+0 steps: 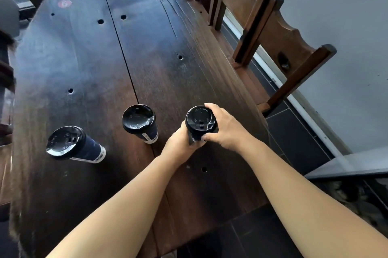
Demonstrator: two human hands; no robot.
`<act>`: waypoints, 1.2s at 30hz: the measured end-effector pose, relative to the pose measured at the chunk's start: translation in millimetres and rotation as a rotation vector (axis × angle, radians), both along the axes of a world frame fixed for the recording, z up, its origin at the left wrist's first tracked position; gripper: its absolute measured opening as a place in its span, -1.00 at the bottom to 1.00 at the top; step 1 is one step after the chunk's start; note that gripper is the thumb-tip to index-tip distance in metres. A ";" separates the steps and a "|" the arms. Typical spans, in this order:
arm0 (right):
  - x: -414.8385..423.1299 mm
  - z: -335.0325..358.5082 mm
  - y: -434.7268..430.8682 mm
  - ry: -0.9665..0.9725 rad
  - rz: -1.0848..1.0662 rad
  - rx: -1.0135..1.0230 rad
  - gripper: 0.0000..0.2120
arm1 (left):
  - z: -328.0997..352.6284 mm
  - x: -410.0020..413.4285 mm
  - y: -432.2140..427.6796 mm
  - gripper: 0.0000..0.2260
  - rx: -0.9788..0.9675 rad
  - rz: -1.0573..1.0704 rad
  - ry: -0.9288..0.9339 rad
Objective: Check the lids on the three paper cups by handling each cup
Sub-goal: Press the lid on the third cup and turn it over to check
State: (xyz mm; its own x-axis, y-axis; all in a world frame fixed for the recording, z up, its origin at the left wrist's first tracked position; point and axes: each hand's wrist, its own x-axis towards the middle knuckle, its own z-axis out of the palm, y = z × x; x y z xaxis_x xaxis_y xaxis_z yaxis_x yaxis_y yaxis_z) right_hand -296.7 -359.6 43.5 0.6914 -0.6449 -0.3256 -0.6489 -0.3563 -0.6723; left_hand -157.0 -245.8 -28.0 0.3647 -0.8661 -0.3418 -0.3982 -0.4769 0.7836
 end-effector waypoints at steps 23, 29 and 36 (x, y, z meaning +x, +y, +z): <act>-5.9 186.2 51.7 -0.381 0.037 0.178 -0.19 | 181.9 -53.6 93.9 -0.54 -0.546 0.298 0.535; 1.9 255.1 80.2 -0.437 0.122 0.215 -0.25 | 243.0 -58.6 129.6 -0.35 -0.671 0.291 0.523; -7.0 311.4 122.4 -0.450 0.243 0.262 -0.42 | 287.9 -72.1 186.5 -0.30 -0.736 0.223 0.489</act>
State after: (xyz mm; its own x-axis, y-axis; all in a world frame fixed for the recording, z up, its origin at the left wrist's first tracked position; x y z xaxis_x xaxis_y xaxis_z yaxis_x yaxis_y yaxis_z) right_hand -303.7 -237.2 354.9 0.9171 -0.3879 -0.0923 -0.1984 -0.2433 -0.9494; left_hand -229.1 -59.3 259.8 0.5094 -0.8537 0.1086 0.1001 0.1842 0.9778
